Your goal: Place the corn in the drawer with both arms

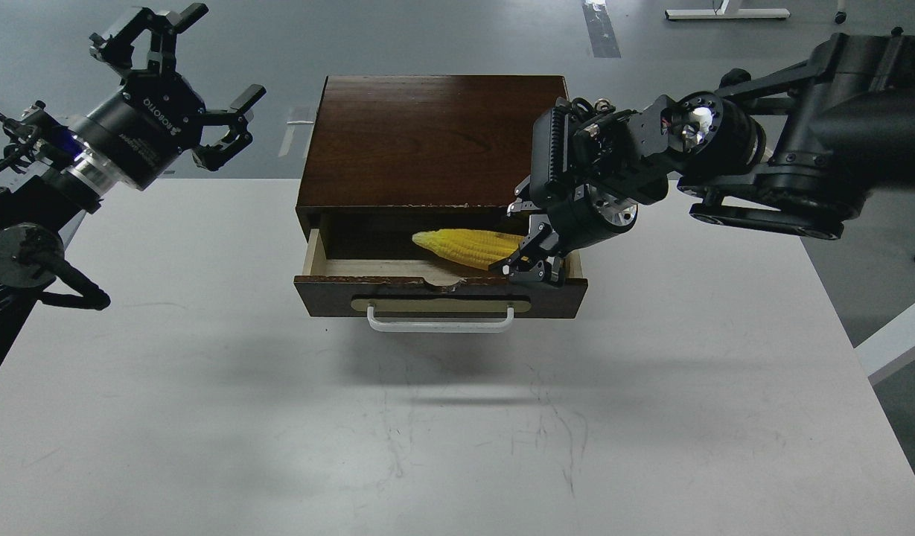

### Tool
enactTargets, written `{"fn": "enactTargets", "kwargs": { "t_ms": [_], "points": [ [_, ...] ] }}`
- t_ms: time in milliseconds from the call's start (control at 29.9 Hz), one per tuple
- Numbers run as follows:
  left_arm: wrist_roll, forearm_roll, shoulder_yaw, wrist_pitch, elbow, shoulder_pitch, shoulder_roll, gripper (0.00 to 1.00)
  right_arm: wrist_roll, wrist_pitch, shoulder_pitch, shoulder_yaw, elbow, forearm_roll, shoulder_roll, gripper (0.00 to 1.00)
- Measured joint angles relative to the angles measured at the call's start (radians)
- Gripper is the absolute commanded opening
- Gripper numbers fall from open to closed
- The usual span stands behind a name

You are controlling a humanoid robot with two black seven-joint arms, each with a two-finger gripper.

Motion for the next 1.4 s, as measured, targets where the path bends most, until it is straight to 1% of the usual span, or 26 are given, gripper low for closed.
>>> {"fn": "enactTargets", "kwargs": {
  "t_ms": [301,468,668,702,768,835,936,969,1103,1236,1303,1403],
  "points": [
    [0.000,0.000,0.000,0.000,0.000,0.000,0.000,0.98,0.000,0.000,0.014,0.003,0.008,0.017,-0.002,0.58],
    [0.000,0.000,0.000,0.000,0.000,0.000,-0.001,0.98,0.000,0.000,0.061,0.023,0.037,0.097,-0.009,0.58],
    [0.000,0.000,0.000,0.000,0.000,0.000,-0.003,0.98,0.000,0.001,0.111,0.082,0.093,0.265,-0.069,0.68],
    [0.000,0.000,0.000,0.000,0.000,0.000,-0.003,0.98,0.000,0.001,0.111,0.101,0.095,0.303,-0.086,0.74],
    [0.000,0.000,0.000,0.000,0.000,0.000,-0.004,0.98,0.000,0.002,0.103,0.145,0.096,0.408,-0.126,0.79],
    [0.000,0.000,0.000,0.000,0.000,0.000,-0.006,0.98,0.000,0.002,0.078,0.191,0.094,0.531,-0.169,0.82],
    [0.000,0.000,0.000,0.000,0.000,0.000,-0.011,0.98,0.000,0.002,0.023,0.273,0.089,0.689,-0.238,0.89],
    [0.000,0.000,0.000,0.000,0.000,0.000,-0.012,0.98,0.000,0.002,-0.007,0.312,0.088,0.738,-0.270,0.93],
    [0.000,0.001,0.000,0.000,0.003,0.000,-0.020,0.98,-0.001,0.002,-0.152,0.473,0.081,0.896,-0.393,0.93],
    [0.000,0.001,0.000,0.000,0.005,0.000,-0.028,0.98,0.000,-0.004,-0.361,0.659,0.070,1.052,-0.487,0.93],
    [0.000,0.002,0.000,0.000,0.007,0.003,-0.032,0.98,0.000,-0.006,-0.469,0.737,0.049,1.129,-0.509,0.94],
    [0.000,0.002,0.000,0.000,0.009,0.007,-0.035,0.98,0.000,-0.011,-0.622,0.857,-0.007,1.255,-0.515,0.98]
  ]
}}
